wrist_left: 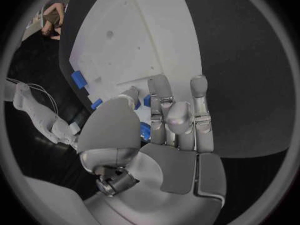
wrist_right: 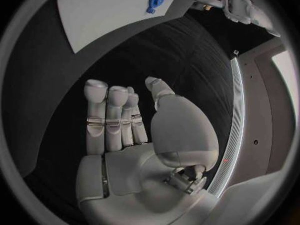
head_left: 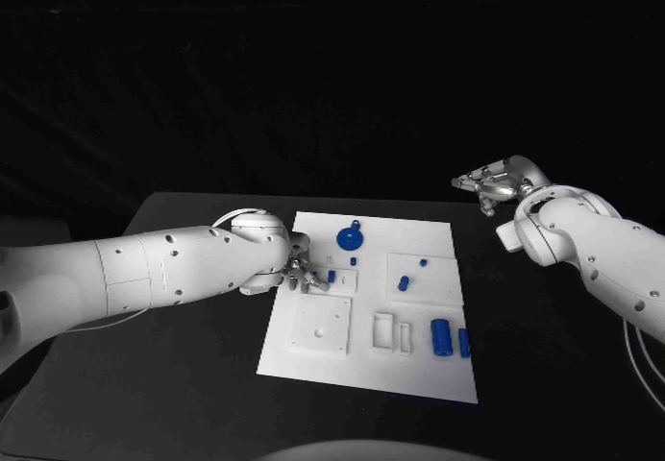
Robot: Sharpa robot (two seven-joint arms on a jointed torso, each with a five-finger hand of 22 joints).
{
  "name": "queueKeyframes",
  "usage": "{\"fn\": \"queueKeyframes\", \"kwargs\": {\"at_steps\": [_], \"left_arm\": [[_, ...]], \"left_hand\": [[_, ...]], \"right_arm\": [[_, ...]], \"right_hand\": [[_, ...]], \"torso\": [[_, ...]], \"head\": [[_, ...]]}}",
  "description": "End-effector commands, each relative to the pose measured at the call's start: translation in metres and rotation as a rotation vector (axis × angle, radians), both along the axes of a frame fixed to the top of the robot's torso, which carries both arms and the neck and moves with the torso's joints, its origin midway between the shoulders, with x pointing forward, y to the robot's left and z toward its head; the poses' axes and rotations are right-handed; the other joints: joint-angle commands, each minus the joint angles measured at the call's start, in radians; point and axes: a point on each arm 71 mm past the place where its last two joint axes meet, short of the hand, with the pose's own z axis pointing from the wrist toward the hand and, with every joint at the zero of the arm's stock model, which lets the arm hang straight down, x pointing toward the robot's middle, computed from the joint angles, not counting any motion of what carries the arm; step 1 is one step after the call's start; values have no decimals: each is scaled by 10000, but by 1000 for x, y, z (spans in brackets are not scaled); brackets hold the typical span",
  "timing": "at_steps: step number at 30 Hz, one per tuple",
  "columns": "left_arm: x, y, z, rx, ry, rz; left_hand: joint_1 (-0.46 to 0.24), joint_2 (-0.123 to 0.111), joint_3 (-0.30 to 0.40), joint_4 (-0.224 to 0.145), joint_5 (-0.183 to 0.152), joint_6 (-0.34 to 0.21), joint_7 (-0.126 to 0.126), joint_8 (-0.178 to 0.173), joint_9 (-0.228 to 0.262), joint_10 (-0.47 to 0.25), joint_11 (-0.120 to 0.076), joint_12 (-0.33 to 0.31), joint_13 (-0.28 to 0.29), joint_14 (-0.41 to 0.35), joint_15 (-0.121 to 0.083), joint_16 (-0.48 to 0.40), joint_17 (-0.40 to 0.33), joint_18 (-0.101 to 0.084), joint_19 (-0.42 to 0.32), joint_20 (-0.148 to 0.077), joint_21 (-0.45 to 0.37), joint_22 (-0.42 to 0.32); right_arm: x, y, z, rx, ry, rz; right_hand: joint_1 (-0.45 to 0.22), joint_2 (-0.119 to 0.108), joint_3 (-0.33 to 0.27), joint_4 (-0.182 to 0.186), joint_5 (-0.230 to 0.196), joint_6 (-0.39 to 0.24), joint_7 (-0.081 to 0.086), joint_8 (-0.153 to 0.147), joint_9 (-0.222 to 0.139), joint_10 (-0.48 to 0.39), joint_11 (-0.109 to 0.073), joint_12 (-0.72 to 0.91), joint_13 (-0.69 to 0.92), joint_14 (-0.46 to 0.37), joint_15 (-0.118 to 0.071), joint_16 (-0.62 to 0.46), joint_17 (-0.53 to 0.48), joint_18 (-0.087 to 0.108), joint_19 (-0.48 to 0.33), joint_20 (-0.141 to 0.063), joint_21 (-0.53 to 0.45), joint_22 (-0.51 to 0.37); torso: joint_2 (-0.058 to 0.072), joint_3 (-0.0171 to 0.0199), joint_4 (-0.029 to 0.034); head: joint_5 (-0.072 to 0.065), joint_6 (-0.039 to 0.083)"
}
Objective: Assemble the parts on the task board
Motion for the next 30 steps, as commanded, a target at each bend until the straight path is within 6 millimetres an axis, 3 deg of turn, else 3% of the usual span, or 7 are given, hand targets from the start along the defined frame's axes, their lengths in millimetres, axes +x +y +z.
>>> {"fn": "queueKeyframes", "kwargs": {"at_steps": [1, 8, 16, 25, 30], "left_arm": [[-7, 2, -11, 130, 408, -12], [-7, 6, -5, -52, 306, 88], [-6, 10, 4, -380, 175, 272], [-5, 13, 11, -710, 39, 483], [-3, 16, 19, -1067, -4, 713]], "left_hand": [[84, -9, -35, -28, -11, -22, 19, -37, -39, 504, -8, -61, -17, -19, -44, -64, -56, -107, 16, -62, -45, 151], [168, -246, -293, -257, -15, -277, 101, -66, -97, 496, 47, -324, -139, -173, -34, -293, -427, -117, -65, -64, -145, 130], [283, -185, -460, -748, -16, -836, 257, 8, -380, 457, 141, -855, -283, -494, -10, -886, -1444, -325, -171, -243, -370, 81], [341, -71, -570, -1079, -13, -1410, 412, -3, -650, 405, 211, -1339, -320, -681, -4, -1128, -1703, -539, -231, -373, -656, 18], [358, 5, -658, -1236, -14, -1761, 480, 483, -1282, 405, 258, -1715, -320, -809, 6, -1210, -1841, -659, -192, -415, -1005, -12]], "right_arm": [[0, 1, 0, -12, 9, 160], [0, 1, -1, -16, 20, 152], [-1, 1, -2, -15, 32, 148], [-1, 0, -3, -15, 53, 131], [-1, -1, -3, -15, 68, 119]], "right_hand": [[-97, -18, -19, 52, 68, -31, -28, -9, -11, -40, -5, -16, 10, -30, -25, -50, -4, 176, 379, 61, 12, 689], [-100, -22, -20, 46, 71, -50, -22, -11, -12, -45, -3, -25, 1, -33, -23, -57, -11, 178, 376, 62, -6, 685], [-100, -22, -20, 46, 71, -50, -22, -11, -12, -45, -3, -25, 1, -33, -23, -57, -11, 178, 376, 62, -6, 685], [-100, -22, -20, 46, 71, -50, -22, -11, -12, -45, -3, -25, 1, -33, -23, -57, -11, 178, 376, 62, -6, 685], [-100, -22, -20, 46, 71, -50, -22, -11, -12, -45, -3, -25, 1, -33, -23, -57, -11, 178, 376, 62, -6, 685]], "torso": [[2, -5, 7], [-4, -1, 9], [-4, 0, 7], [6, -3, -2], [0, 2, 4]], "head": [[-6, 10], [-4, 34], [0, 49], [-10, 77], [-17, 86]]}}
